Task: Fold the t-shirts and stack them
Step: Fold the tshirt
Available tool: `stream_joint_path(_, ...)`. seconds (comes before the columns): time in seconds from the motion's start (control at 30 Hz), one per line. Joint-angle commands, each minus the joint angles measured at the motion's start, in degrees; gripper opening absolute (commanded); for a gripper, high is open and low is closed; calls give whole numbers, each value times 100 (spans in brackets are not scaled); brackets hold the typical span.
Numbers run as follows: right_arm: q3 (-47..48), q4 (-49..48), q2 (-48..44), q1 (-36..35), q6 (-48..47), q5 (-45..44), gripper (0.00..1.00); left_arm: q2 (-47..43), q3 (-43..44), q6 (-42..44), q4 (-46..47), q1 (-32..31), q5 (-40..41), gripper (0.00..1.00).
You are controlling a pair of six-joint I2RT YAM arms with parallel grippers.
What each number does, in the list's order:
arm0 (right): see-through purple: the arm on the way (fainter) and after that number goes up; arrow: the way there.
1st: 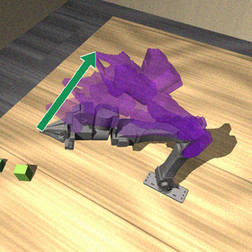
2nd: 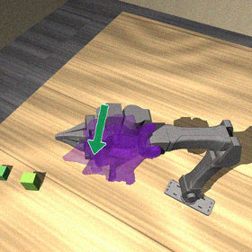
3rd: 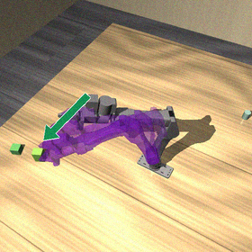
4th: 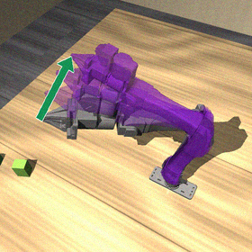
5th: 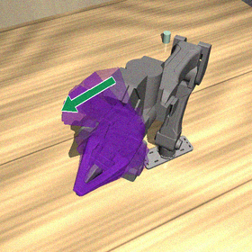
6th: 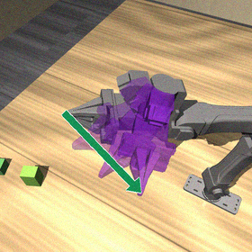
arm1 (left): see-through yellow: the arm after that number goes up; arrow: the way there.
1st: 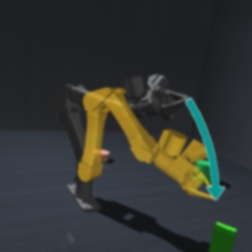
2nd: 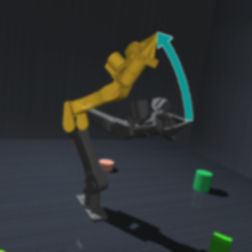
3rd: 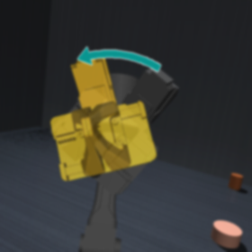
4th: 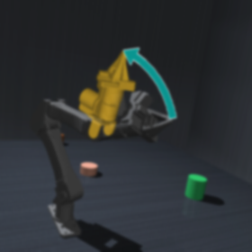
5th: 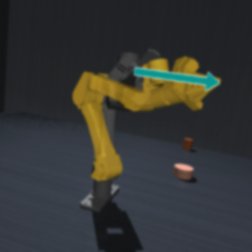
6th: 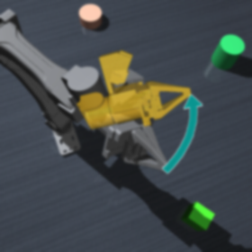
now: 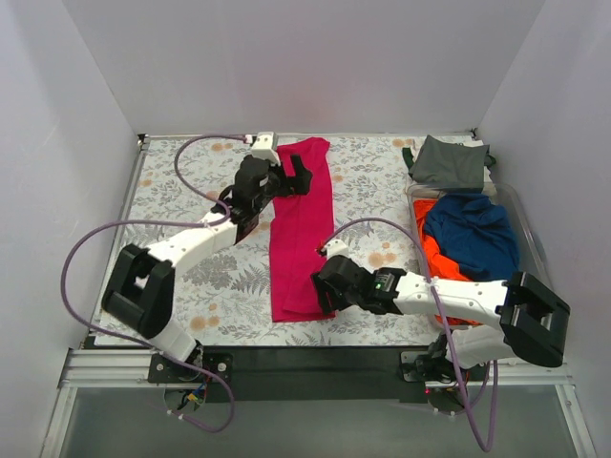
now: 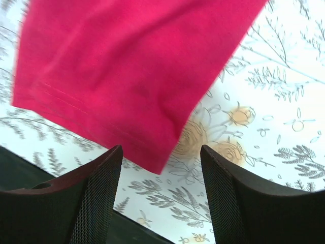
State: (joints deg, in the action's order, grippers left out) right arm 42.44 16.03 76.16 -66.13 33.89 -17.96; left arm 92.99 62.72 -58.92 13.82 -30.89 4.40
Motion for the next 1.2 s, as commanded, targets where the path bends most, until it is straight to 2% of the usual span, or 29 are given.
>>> stream_joint_path(0.0,-227,163,-84,-14,188,-200,57,-623,-1014,-567,-432,-206,533,94)
stream_joint_path(0.23,-490,58,-330,3,329,-217,58,-1659,-2016,-1297,-2170,-856,1430,91)
stream_joint_path(0.57,-877,-583,-620,47,645,-16,59,-3418,-2896,-2194,-3420,-1147,606,91)
stream_joint_path(0.7,-877,-776,-410,39,663,143,59,-3446,-3160,-2387,-3518,-1217,220,88)
stream_joint_path(1.17,-1027,-1181,-58,56,812,222,58,-3718,-3978,-2959,-3483,-1586,-247,82)
